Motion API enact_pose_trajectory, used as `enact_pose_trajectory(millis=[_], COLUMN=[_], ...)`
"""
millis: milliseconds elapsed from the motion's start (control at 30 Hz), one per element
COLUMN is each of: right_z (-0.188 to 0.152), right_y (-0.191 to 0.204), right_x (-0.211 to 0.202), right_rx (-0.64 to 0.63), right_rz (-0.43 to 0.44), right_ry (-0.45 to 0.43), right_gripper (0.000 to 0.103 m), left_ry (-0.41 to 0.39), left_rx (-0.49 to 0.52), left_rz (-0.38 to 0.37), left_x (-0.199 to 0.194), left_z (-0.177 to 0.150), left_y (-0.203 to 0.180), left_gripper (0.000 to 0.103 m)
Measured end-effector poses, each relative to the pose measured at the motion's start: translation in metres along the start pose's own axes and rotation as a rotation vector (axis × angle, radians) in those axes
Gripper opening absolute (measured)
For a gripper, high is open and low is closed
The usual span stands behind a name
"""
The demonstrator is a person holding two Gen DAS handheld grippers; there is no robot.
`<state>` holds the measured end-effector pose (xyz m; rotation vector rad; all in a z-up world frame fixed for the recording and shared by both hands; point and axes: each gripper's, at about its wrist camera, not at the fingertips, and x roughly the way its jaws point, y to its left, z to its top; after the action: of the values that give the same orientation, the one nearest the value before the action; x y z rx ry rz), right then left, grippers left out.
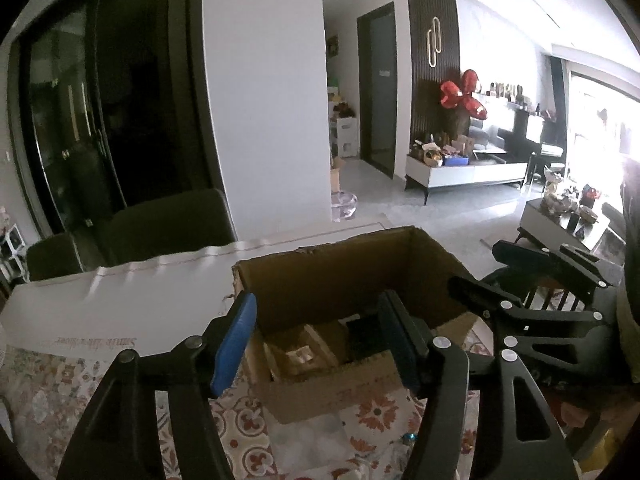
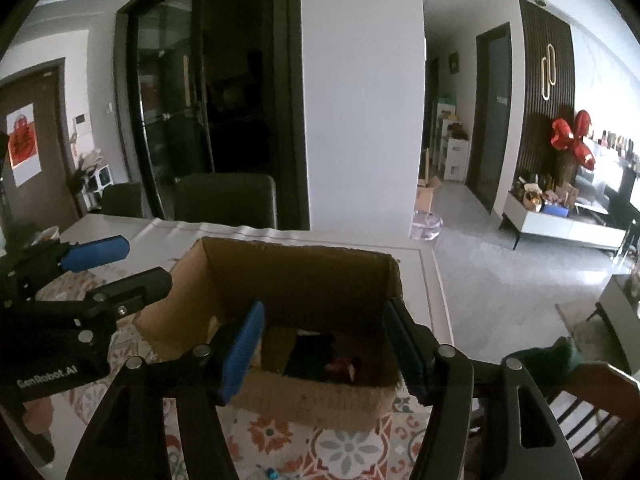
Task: Organize snacks
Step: 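Open both tools to drop the candy and pouch into the box, then move both tools back toward the wrapped candies on the table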
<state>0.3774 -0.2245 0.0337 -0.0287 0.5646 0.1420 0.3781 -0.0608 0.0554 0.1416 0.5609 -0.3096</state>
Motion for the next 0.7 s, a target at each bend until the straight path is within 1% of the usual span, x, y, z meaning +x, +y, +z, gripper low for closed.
enact_pose_trajectory(millis=[167,267,533,700], right_z=[-0.009,-0.015,-0.035,-0.052], right_y=[0.000,0.002,0.004,0.002], right_x=[-0.026,-0.040,-0.072,-0.083], right_rx=[0.016,0.018,0.025,0.031], right_rz=[-0.012,-0.029,-0.057,-0.072], right_ry=[-0.038,-0.056,-0.091,-0.091], right_gripper=[0.063,0.063,0.063,0.063], left_ry=[-0.039,-0.056,-0.069,-0.065], left_rx=[0.022,0.033,0.063,0.085], left_rz=[0.014,0.009,-0.005,-0.005], left_x=[-0.025,-0.038,-0.058,-0.066], left_z=[-0.007,-0.012,-0.027,-0.042], left_y=[-0.008,-0.014,-0.030,-0.041], left_gripper=[0.064,0.064,0.064,0.064])
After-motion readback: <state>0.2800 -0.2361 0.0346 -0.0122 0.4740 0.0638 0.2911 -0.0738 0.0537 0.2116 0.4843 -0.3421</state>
